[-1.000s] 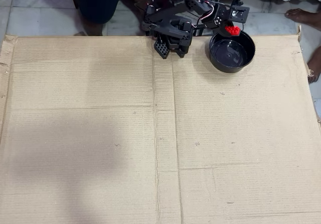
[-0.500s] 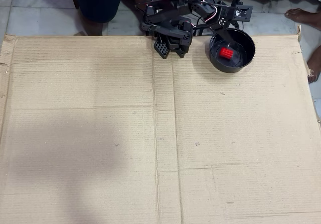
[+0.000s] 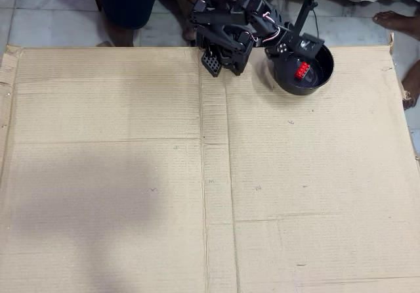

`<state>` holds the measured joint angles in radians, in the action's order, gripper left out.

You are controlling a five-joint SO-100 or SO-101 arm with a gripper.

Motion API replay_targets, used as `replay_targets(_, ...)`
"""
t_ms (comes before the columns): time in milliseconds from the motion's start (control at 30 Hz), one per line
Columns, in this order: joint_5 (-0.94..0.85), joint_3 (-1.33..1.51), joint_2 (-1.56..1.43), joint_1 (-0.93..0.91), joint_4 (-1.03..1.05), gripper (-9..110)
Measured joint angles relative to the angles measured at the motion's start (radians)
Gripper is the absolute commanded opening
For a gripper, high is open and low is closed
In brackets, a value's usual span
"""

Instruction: Grasp a lego block and put it in the bin.

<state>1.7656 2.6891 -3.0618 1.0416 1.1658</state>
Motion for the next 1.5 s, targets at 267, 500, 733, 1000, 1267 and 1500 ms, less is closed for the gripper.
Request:
replay_targets(267, 0.0, 0.146, 0.003, -0.38, -0.003, 35)
replay_targets(500, 0.0, 0.262, 0.0, -0.672, -0.109, 35)
replay_targets(733, 0.0, 0.428, 0.0, -0.848, -0.391, 35)
replay_targets(1000, -0.003, 0.537, 0.008, -0.881, -0.676, 35)
replay_targets(1267, -0.339, 0.537, 0.003, -0.939, -0.692, 20)
replay_targets(1500, -0.758, 0.537, 0.003, -0.965, -0.695, 4)
